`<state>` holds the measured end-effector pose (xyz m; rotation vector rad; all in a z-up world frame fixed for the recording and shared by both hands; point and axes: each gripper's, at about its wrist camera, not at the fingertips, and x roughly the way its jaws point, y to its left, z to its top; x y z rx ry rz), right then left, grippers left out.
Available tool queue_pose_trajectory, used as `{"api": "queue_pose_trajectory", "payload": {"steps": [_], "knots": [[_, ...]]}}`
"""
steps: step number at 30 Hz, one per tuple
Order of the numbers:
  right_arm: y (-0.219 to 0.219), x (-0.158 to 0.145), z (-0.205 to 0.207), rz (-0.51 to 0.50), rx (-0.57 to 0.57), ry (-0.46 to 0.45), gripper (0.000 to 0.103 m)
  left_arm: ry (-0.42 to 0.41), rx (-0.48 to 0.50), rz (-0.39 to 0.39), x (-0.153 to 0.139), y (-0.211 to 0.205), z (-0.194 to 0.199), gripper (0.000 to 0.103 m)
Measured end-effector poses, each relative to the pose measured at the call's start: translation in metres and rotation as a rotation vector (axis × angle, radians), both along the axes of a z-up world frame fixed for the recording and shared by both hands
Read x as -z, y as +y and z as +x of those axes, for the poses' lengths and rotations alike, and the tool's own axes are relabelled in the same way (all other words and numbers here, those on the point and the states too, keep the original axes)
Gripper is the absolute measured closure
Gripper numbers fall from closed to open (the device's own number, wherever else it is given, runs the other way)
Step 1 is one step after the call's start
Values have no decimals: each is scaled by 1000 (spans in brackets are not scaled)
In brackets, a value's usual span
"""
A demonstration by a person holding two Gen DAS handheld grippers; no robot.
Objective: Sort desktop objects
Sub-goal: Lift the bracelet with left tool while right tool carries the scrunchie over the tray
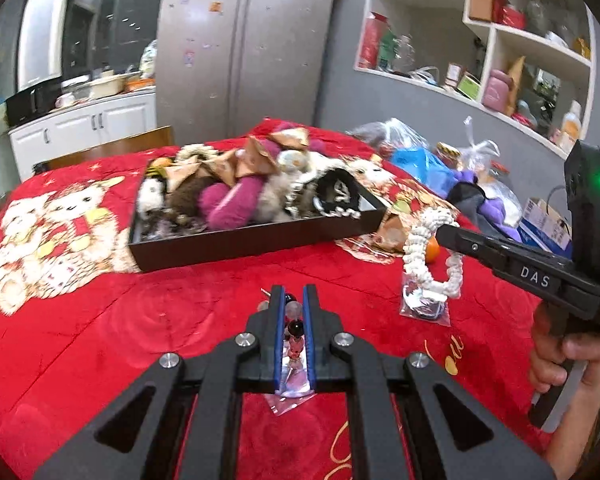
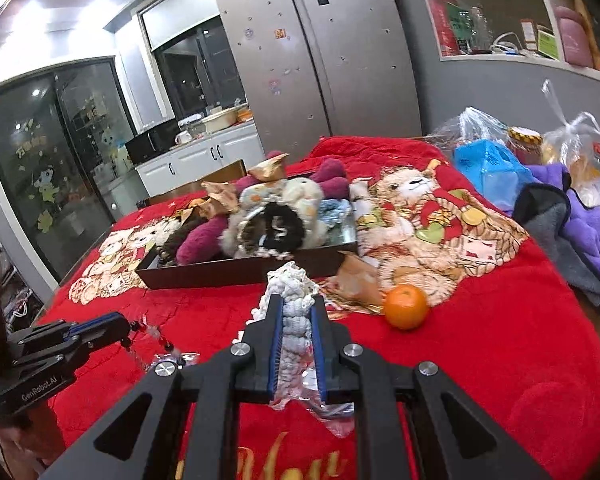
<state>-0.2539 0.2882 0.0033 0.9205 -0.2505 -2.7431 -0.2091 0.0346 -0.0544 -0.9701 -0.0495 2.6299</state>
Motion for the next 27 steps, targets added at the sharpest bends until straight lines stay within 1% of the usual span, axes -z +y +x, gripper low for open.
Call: {"api": "queue_pose_trajectory", "payload": {"steps": [4,7,14,19,27], "knots": [[-23,-12,0,6,-42,-2,89,1,-40,0,-7,-18,4,94],[-43,-21,-2,8,-74,8,89,21,-59,7,-15,-29,10,94],[-78,-27,-5,28,-150,9,89,45,-95,3,-28,-45,15,94],[-87,-31,-5,37,-176,12,89,33,-102,0,-28,-48,12,94],[-91,-45,-12,51,-173,24,89,-2,-113,-7,-36,-48,-14,94]]}}
